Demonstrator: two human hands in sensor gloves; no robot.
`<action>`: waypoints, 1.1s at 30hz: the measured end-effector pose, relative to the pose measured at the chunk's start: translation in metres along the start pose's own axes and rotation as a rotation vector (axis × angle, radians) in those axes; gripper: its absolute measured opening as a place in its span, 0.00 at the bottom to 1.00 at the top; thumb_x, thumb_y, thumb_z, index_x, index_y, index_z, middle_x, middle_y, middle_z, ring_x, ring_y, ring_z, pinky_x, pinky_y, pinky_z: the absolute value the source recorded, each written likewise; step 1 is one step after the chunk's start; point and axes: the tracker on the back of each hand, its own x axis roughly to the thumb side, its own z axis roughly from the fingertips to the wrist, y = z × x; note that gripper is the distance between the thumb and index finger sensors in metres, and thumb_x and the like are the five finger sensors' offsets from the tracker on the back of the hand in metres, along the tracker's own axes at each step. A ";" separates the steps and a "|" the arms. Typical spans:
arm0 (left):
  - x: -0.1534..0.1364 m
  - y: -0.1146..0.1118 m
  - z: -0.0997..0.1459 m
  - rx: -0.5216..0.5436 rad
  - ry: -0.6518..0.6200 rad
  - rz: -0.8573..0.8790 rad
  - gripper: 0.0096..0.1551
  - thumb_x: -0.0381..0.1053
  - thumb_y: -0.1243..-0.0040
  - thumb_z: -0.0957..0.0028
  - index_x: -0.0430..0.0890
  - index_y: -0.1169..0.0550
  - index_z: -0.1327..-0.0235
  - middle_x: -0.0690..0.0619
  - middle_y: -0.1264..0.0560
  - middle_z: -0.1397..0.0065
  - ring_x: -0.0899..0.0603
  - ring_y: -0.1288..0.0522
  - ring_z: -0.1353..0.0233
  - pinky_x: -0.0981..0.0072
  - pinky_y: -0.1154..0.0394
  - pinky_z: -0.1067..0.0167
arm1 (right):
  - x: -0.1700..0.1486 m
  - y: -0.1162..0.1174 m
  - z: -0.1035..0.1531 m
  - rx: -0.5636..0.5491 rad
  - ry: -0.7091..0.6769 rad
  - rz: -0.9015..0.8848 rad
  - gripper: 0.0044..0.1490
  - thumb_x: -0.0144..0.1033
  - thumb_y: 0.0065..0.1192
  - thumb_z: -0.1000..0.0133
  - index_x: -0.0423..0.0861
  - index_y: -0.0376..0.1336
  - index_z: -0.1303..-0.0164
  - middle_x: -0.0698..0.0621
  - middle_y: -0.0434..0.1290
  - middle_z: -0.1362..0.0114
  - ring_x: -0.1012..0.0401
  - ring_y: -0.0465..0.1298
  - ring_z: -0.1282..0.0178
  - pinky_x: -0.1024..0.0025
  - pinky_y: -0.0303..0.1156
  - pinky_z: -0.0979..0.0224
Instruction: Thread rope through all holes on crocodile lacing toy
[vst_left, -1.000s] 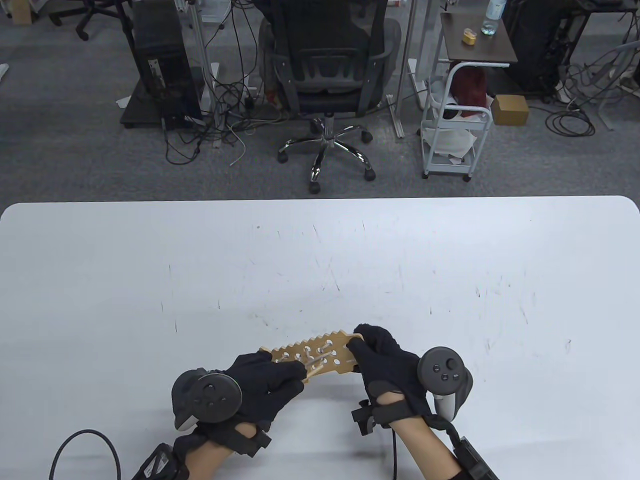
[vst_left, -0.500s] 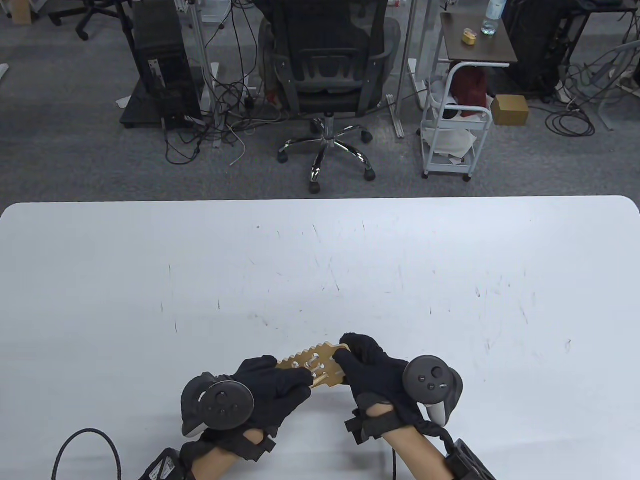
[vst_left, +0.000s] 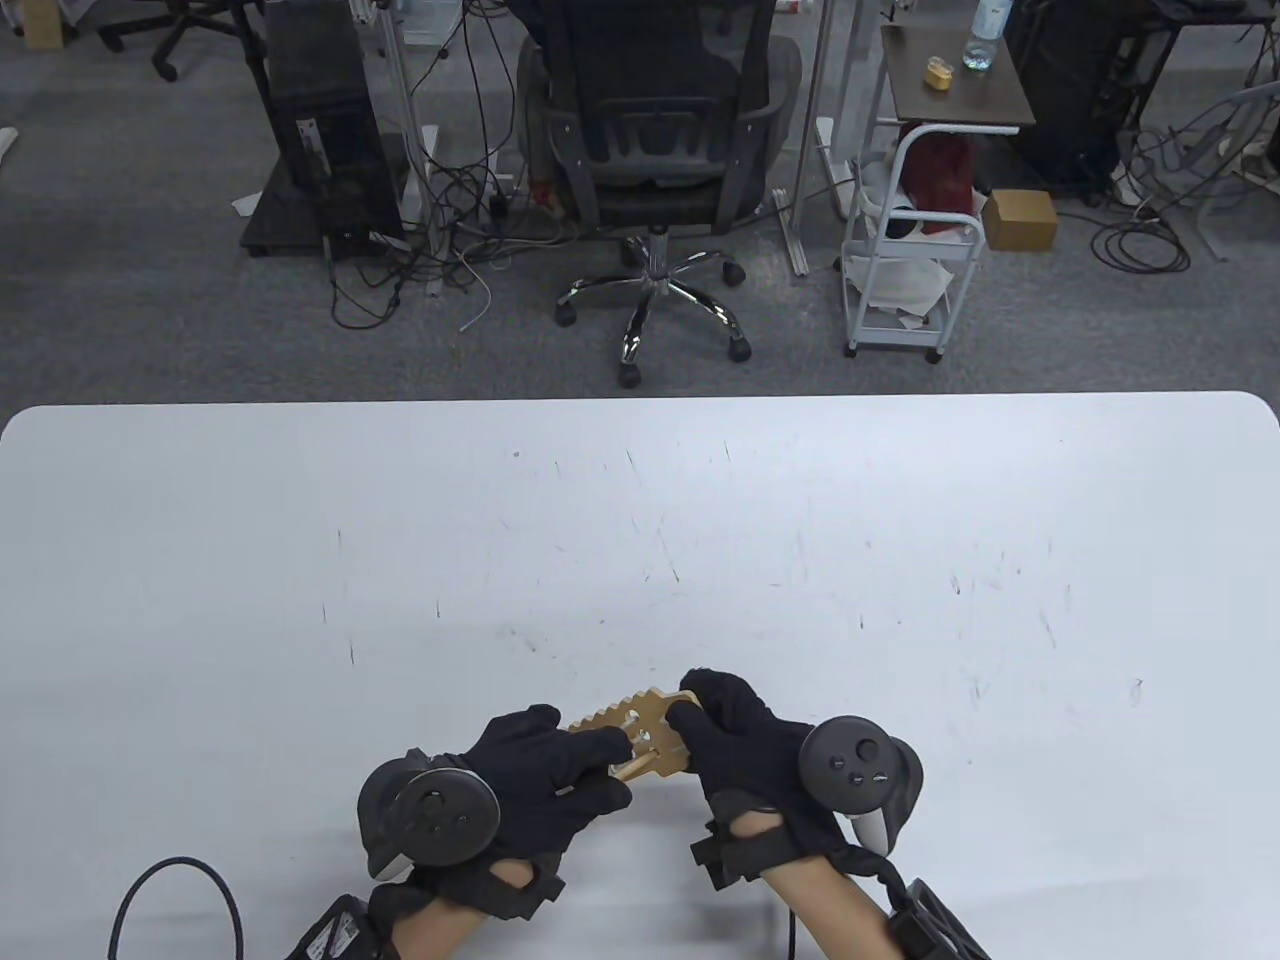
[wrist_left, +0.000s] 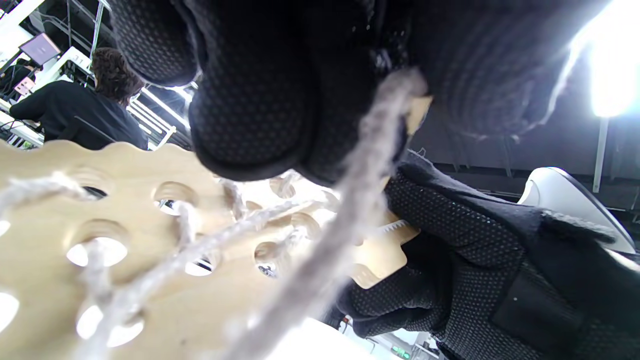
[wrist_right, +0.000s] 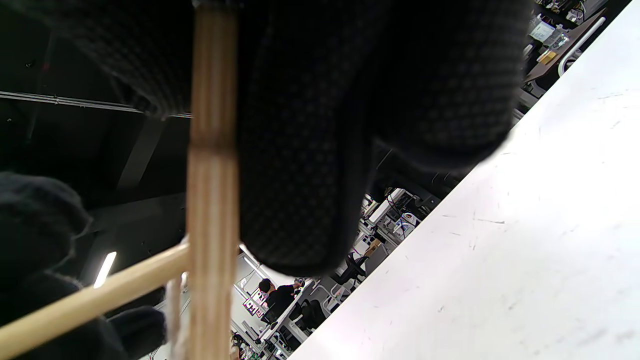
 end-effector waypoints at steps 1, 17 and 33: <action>0.001 -0.001 0.000 0.008 -0.005 -0.007 0.30 0.65 0.26 0.67 0.58 0.14 0.49 0.59 0.08 0.59 0.49 0.11 0.56 0.47 0.24 0.34 | 0.001 0.001 0.001 0.004 0.002 -0.007 0.29 0.49 0.69 0.49 0.44 0.70 0.44 0.52 0.88 0.54 0.62 0.93 0.70 0.65 0.86 0.59; 0.009 0.005 0.002 0.098 -0.067 -0.206 0.28 0.63 0.26 0.64 0.58 0.15 0.48 0.60 0.10 0.60 0.48 0.12 0.56 0.47 0.26 0.32 | 0.005 0.013 0.003 0.153 -0.010 -0.060 0.33 0.42 0.67 0.47 0.36 0.65 0.38 0.46 0.84 0.46 0.53 0.91 0.62 0.61 0.83 0.53; 0.022 -0.002 0.000 0.084 -0.126 -0.326 0.28 0.62 0.25 0.62 0.58 0.16 0.46 0.60 0.11 0.59 0.48 0.14 0.55 0.47 0.28 0.31 | 0.018 0.012 0.009 0.117 -0.035 -0.018 0.32 0.45 0.66 0.47 0.41 0.65 0.37 0.52 0.85 0.44 0.60 0.87 0.63 0.63 0.78 0.53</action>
